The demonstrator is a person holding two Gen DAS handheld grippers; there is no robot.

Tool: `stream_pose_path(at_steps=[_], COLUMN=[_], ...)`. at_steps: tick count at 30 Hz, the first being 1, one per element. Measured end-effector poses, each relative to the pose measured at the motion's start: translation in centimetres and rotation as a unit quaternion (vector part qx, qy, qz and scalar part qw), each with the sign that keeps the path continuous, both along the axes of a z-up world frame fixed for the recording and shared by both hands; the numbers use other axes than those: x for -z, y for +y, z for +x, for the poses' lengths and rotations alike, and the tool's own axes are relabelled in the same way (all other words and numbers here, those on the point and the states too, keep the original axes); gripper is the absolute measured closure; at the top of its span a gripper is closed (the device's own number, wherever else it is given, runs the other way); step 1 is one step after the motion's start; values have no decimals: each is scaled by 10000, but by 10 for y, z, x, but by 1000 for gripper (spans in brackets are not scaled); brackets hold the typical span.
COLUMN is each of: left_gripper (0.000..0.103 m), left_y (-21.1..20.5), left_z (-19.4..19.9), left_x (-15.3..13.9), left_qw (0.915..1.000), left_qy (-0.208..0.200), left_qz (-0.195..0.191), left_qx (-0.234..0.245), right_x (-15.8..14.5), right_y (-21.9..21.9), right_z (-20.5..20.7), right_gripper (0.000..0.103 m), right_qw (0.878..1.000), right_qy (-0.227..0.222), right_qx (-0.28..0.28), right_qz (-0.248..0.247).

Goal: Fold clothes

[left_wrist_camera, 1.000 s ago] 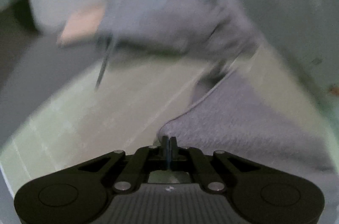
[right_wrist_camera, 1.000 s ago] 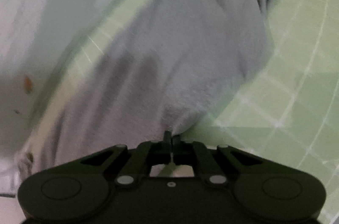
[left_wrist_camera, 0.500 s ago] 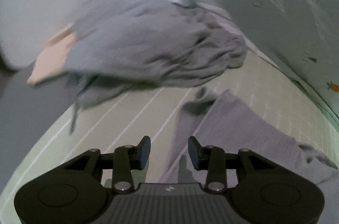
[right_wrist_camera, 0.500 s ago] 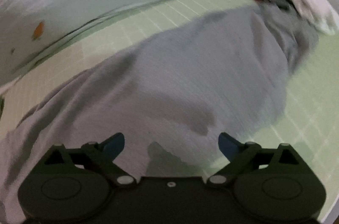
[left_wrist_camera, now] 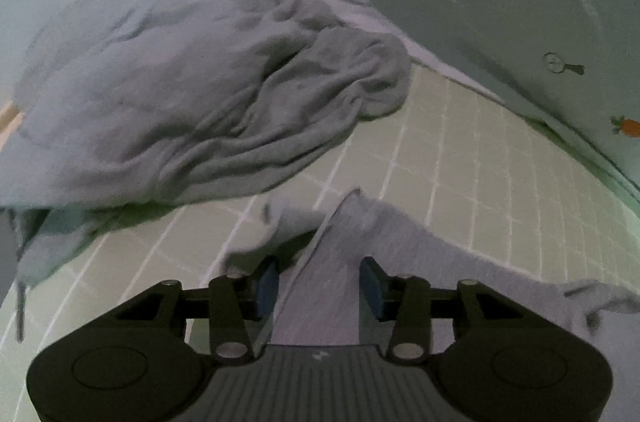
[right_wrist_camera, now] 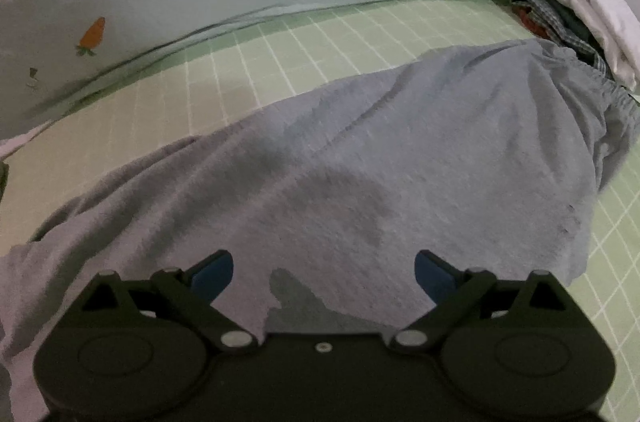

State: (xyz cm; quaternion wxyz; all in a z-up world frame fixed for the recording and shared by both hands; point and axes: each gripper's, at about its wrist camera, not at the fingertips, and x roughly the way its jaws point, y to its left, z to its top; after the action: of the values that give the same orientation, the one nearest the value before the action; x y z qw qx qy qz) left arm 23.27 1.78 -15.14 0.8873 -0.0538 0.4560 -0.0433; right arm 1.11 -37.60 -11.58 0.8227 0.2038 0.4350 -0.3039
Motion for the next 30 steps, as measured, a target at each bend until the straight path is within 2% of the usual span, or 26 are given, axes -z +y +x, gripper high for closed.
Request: stream_pose_path(at_steps=[1,2,3,6,7,11,14,16,18,19,21,23,30], left_gripper=[63,86,100,101,101,101,101,101,95,87,47,33,29], left_y=[-1,-1,1,8,17,54,77,82,82,80,78,77,84], left_z=[3,6,6,8,6,-5,-1,2,0,-3,-13,-23,-76], left_x=[0,-1,-4,-15,-23,-51,-44,-33,-29,-30,-32,-32,-13], left_qw=[10000,9999,9998,9986,9970,9847,9772,9780,9812,9829,9868,9897,9897], left_qy=[-38,-84,-157,-376,-456,-856,-716,-478,-376,-417,-406,-352,392], left_qz=[-33,-66,-94,-228,-444,-894,-1083,-1015,-824,-682,-550,-487,-356], left_qx=[6,-5,-69,-284,-442,-1223,-1678,-1759,-1704,-1658,-1469,-1300,-1331], right_x=[2,5,7,11,12,17,24,28,29,29,29,30,37], right_y=[-1,-1,-1,2,3,8,12,14,18,20,24,26,40], right_z=[1,2,2,4,5,5,5,5,6,6,6,5,5], right_gripper=[5,5,5,5,5,5,5,5,5,5,4,3,1], right_qw=[10000,10000,9999,9998,9998,9994,9990,9986,9980,9977,9974,9972,9955], right_qy=[41,77,105,177,199,303,392,434,472,484,482,485,560], right_qx=[3,10,7,-21,-38,-145,-222,-294,-405,-457,-523,-560,-762], right_qz=[8,24,44,49,29,-58,-46,-28,-61,-91,-113,-91,14])
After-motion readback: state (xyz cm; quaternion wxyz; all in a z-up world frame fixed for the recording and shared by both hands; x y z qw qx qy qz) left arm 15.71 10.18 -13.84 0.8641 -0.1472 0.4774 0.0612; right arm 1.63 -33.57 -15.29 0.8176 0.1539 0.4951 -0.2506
